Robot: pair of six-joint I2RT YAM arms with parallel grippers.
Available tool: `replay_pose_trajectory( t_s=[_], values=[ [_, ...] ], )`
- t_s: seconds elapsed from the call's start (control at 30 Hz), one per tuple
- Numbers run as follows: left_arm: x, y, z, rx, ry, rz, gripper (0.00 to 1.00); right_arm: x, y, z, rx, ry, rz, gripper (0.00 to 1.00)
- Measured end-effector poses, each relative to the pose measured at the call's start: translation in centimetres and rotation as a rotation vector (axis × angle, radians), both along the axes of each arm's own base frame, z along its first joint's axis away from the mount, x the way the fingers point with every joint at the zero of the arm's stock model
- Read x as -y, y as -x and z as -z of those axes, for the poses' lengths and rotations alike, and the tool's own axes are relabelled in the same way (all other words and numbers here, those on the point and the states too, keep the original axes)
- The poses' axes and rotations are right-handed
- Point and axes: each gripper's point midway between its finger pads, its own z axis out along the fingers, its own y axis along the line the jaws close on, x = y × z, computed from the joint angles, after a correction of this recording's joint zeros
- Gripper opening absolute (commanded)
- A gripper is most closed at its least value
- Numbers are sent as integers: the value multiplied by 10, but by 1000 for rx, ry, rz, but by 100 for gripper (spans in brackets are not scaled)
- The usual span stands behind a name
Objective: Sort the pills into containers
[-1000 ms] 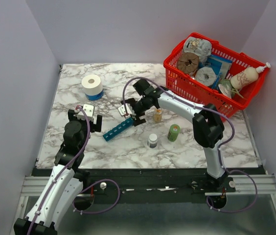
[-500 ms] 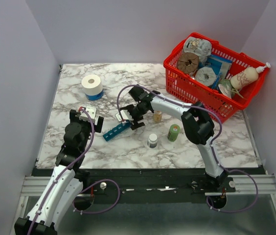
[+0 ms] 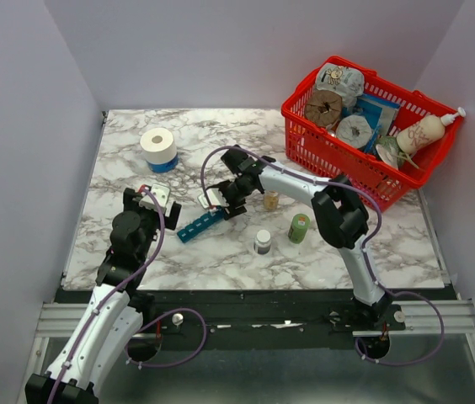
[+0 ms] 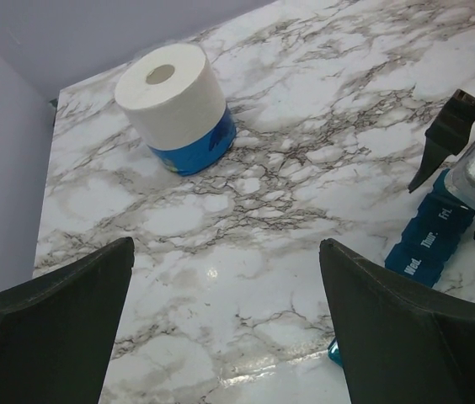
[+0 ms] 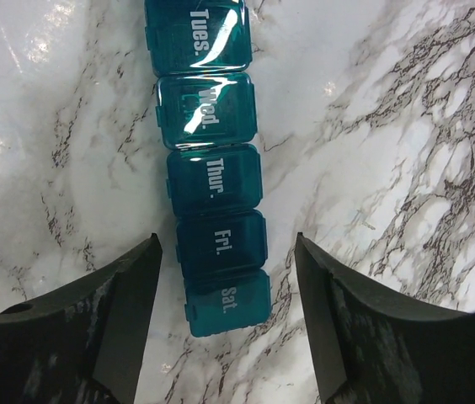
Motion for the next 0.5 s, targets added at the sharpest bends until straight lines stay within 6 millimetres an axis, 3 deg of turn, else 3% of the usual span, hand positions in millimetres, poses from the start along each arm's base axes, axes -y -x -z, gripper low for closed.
replay_pose_trajectory(
  t_s=[0.07, 0.2, 0.3, 0.33, 0.4, 0.5],
  values=[
    [1, 0, 0, 1, -1, 5, 99, 0, 0, 2, -1, 4, -1, 63],
    [3, 1, -1, 6, 0, 18, 99, 1, 2, 9, -5, 19, -11, 62],
    [4, 0, -2, 10, 1, 25, 99, 0, 2, 9, 2, 22, -18, 50],
    [5, 0, -3, 11, 1, 27, 99, 0, 2, 9, 5, 22, -20, 37],
    [5, 1, -3, 12, 2, 30, 99, 0, 1, 8, 8, 24, -23, 27],
    [6, 1, -2, 13, 1, 38, 99, -2, 0, 7, 8, 24, -18, 26]
  ],
)
